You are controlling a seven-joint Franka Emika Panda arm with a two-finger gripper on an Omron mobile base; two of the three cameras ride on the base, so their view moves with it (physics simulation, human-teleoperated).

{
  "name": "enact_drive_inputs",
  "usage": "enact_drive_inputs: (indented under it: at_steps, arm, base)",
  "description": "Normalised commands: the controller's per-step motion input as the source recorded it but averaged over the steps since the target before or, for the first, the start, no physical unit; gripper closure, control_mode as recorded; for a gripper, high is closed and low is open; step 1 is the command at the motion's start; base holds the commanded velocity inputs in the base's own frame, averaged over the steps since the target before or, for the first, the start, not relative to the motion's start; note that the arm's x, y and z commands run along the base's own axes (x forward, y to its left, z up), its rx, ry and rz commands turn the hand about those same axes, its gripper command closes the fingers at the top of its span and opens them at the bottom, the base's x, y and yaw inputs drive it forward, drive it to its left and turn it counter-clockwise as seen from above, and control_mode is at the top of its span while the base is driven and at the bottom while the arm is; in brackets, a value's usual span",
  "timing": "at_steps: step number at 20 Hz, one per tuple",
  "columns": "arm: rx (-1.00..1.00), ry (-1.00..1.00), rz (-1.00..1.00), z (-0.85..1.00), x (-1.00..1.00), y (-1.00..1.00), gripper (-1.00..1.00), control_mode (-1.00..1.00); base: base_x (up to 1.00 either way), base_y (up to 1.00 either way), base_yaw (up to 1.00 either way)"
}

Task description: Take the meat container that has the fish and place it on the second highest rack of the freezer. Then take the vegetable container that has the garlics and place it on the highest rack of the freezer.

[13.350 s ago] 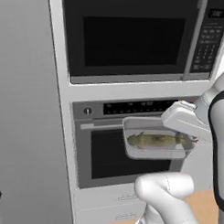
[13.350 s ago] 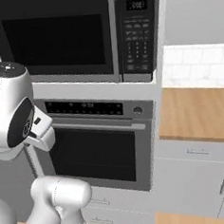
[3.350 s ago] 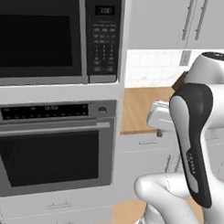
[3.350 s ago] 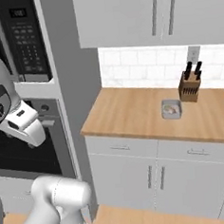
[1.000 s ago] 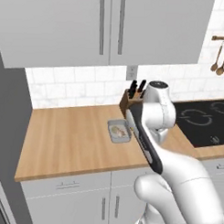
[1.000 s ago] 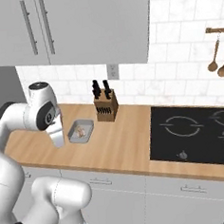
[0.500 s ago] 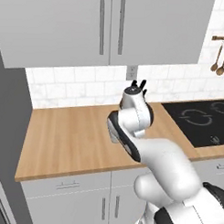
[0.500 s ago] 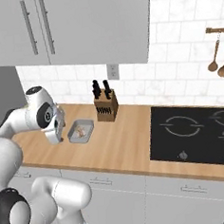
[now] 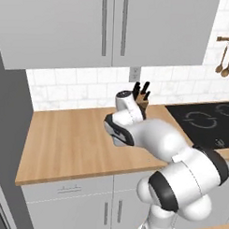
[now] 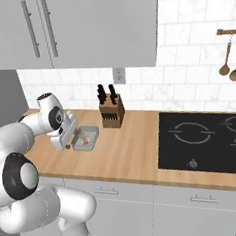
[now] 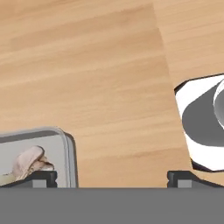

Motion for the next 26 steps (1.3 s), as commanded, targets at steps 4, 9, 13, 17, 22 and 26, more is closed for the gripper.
enact_drive_inputs:
  at_steps: [4, 9, 13, 17, 22, 26]
  arm:
    - [0.01, 0.00, -0.19, -0.48, 0.19, -0.13, -1.00, -1.00]
    - [0.04, 0.00, -0.04, -0.39, 0.06, -0.21, -1.00, -1.00]
    - [0.07, 0.00, 0.00, -0.19, 0.32, -0.11, -1.00, -1.00]
    - [0.05, 0.00, 0.00, -0.21, 0.34, -0.05, -1.00, -1.00]
    - [0.01, 0.02, 0.00, -0.24, 0.42, -0.01, -1.00, -1.00]
    - [0.00, 0.05, 0.00, -0.23, 0.49, 0.00, -1.00, -1.00]
  base:
    - [0.00, 0.00, 0.00]
    - [0.00, 0.00, 0.00]
    - [0.00, 0.00, 0.00]
    - [0.00, 0.00, 0.00]
    - [0.00, 0.00, 0.00]
    - [0.00, 0.00, 0.00]
